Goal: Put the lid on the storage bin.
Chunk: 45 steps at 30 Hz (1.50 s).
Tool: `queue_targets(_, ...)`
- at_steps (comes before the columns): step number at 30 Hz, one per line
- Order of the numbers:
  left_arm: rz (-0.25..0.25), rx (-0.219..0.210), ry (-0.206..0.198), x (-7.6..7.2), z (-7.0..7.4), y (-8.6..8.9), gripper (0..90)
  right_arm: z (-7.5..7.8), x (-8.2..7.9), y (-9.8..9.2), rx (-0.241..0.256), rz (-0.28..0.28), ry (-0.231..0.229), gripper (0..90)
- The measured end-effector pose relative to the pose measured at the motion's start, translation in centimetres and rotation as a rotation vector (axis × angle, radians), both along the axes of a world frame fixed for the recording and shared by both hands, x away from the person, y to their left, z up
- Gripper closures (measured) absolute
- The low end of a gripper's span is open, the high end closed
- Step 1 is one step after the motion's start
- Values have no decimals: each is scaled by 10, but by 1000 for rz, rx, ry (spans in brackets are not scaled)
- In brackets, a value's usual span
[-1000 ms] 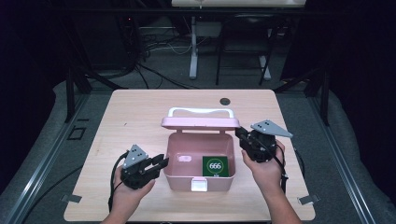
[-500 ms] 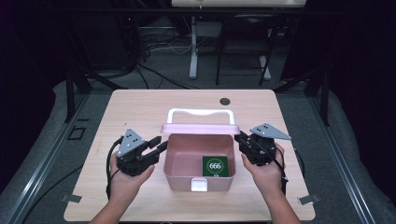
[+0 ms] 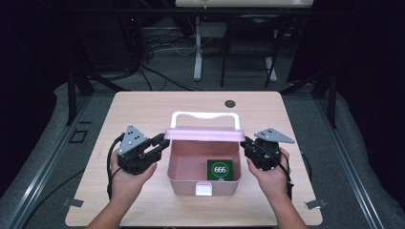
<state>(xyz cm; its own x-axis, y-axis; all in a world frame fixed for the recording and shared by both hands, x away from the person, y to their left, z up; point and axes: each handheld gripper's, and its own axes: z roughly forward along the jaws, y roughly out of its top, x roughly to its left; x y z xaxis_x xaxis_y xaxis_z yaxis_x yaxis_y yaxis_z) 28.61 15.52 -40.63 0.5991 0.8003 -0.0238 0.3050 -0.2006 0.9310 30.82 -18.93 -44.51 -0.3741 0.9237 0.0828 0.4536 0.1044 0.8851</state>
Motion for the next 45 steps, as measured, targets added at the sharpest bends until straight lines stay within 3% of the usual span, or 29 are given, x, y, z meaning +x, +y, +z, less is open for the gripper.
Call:
queue_targets(4,1,-4,0,0,0,0,724,-6,4,-3,-9,-10,21,818)
queue_targets(5,0,-5,1,-1,-1,0,724,-7,4,-4,-18,-9,44,816)
queue_targets(7,0,-9,0,-1,-2,0,723,-10,7,-5,-11,-24,28,812)
queue_targets(14,-13,-10,7,-5,-5,2,719,-12,11,-15,-14,-43,63,775)
queue_targets(16,-13,-12,5,-6,-6,1,718,-13,13,-15,2,-51,39,759)
queue_targets(22,-21,-4,13,-8,-9,2,709,-12,15,-18,2,-35,62,690)
queue_targets(23,-23,-5,13,-8,-9,2,708,-12,17,-17,10,-42,41,688)
queue_targets(26,-24,-10,19,-9,-11,3,706,-10,17,-19,12,-37,51,665)
queue_targets(28,-28,-12,23,-10,-12,3,704,-9,17,-19,19,-37,32,642)
queue_targets(45,-50,3,37,-18,-19,7,704,-6,16,-24,31,-49,24,616)
